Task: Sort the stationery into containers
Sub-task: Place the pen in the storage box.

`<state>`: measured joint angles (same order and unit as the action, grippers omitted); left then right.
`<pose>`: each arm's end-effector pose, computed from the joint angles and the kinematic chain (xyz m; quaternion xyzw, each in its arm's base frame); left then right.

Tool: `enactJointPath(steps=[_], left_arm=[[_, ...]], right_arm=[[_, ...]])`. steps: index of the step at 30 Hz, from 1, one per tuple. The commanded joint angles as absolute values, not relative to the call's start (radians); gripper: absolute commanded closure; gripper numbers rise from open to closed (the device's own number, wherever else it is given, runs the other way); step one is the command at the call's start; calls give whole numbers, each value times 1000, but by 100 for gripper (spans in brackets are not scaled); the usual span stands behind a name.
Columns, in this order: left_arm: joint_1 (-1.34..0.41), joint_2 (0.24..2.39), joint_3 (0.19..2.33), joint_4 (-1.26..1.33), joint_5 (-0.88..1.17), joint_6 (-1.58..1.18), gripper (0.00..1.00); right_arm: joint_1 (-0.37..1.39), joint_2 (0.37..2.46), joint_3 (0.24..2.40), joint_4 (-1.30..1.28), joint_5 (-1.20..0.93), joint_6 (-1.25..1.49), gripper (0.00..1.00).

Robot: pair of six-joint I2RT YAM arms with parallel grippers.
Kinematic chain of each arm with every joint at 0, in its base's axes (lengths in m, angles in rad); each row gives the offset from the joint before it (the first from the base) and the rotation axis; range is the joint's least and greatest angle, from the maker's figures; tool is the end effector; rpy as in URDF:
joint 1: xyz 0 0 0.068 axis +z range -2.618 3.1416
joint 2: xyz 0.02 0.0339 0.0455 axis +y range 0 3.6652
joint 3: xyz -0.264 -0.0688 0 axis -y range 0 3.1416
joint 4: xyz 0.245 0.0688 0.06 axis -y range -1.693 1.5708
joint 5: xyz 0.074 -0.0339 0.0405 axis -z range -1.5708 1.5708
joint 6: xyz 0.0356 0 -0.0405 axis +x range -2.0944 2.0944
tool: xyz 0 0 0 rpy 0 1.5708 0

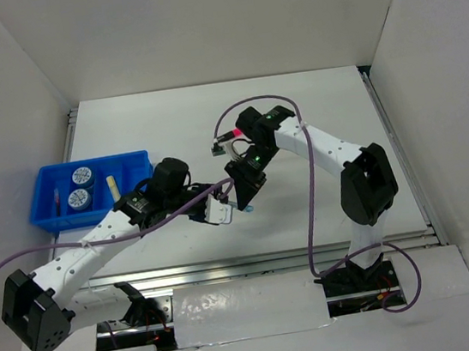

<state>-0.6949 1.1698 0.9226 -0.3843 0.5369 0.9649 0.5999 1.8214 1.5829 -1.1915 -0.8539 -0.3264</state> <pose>0.1831 -0.1764 0.2930 0.7154 0.4917 -0.1756 0.4642 0.2749 0.2205 0.2732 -0.4317 0.7993 0.4179 0.0071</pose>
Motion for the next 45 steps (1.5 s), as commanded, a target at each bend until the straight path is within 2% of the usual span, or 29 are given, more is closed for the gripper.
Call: enactJointPath(steps=[1,8,10,13,14,15,16,18,19,21,26,29,31,36,38,45], left_arm=[[-699,1184,948,-387,564,977,45],[-706,1215,960,-393,540,973,53],[-709,1223,968,-397,535,971,58],[-709,1221,968,-399,525,956,72],[-709,1218,968,-394,516,940,82],[-710,1207,962,-391,509,931,87],[-710,1198,956,-384,500,917,95],[-709,1165,931,-371,482,867,100],[-703,1149,919,-368,483,829,100],[-696,1090,881,-344,473,760,100],[-597,1043,873,-331,304,321,100],[-430,1063,874,-351,152,73,100],[-242,1093,868,-350,170,-47,100],[168,1258,945,-386,251,-94,100],[280,1344,1006,-399,274,-66,100],[382,1506,1134,-422,282,32,98]], right_arm=[[612,1790,1635,-1247,-894,-327,100],[627,1798,1651,-1255,-896,-330,100],[629,1799,1657,-1259,-894,-330,100],[629,1801,1666,-1256,-881,-321,100],[630,1805,1667,-1261,-877,-318,95],[624,1805,1670,-1261,-877,-311,91],[617,1804,1672,-1256,-882,-304,82],[594,1799,1672,-1240,-884,-281,68],[560,1801,1681,-1236,-885,-278,60],[488,1807,1728,-1244,-881,-284,53],[295,1858,1904,-1200,-780,-214,52],[219,1801,1838,-1041,-674,-122,51],[207,1743,1752,-941,-602,-91,48],[207,1729,1694,-922,-546,-81,48],[201,1732,1671,-916,-543,-68,48],[199,1753,1629,-865,-538,-15,50]])
